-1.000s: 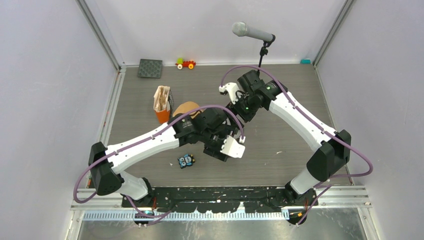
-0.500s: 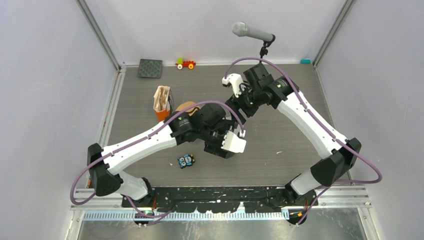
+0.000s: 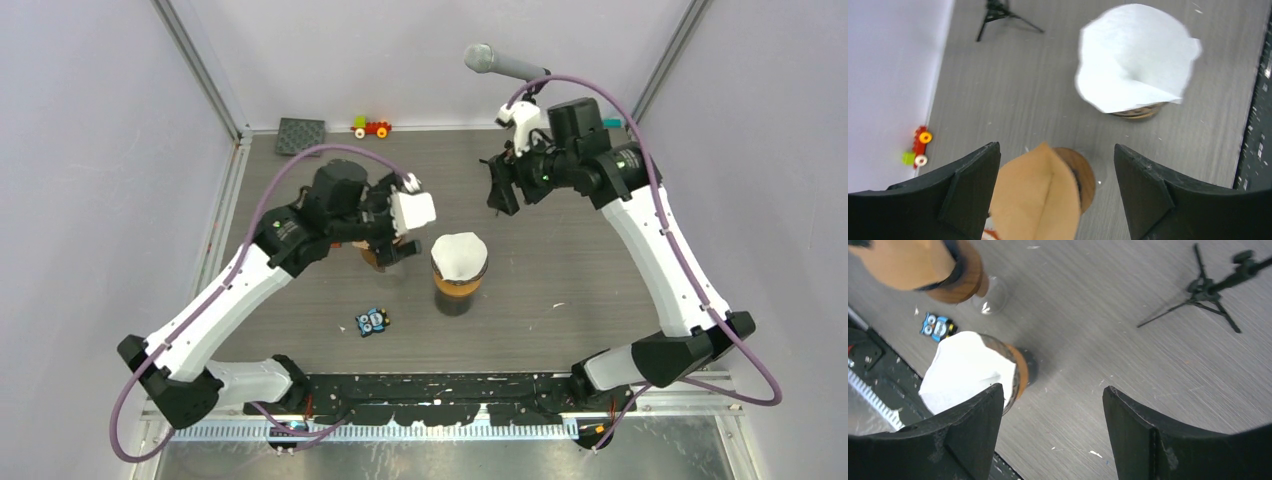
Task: Place the coffee filter in the dripper
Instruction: Adjust the coffee filter in the coffee dripper, then reset both arms
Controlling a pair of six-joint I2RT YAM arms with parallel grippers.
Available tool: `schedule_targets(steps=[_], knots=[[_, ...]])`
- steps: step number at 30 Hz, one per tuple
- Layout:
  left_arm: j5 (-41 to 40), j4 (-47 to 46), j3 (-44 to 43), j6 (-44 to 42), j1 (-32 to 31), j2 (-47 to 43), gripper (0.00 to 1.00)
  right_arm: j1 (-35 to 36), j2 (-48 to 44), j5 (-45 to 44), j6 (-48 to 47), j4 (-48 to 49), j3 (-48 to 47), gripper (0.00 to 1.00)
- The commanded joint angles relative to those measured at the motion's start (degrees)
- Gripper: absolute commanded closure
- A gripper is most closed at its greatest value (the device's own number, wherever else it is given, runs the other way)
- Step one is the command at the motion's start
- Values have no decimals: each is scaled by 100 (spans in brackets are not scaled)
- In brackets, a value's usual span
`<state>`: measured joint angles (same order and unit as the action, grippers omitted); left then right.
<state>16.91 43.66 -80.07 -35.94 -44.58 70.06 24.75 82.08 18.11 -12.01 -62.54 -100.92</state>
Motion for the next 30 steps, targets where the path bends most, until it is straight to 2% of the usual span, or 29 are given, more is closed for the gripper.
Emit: schedule_targets(steps=[1,9,14,18,24,30], knots=[[-216,-875,-153,1062,650,-374,14,-510,-297,-47,547,634,-50,23],[-2294,-1724,138,2195,1452,-886,1,-1366,-812,-844,1167,1955,884,22],[-3203,-2030,343,2635,1847,-948,0,-1454,-1208,-1591,1193,2819,1622,21],[-3149,-2291,593,3116,2324,-913,0,-1451,-1424,-1727,1194,3258,2011,20],[-1836,-2961,1164,4121,3718,-940,0,-1448,-1508,-1688,1194,3423,2257,19],[-1715,-3261,1550,4026,3998,-1097,0,-1453,-1454,-1638,1152,3211,2197,17]])
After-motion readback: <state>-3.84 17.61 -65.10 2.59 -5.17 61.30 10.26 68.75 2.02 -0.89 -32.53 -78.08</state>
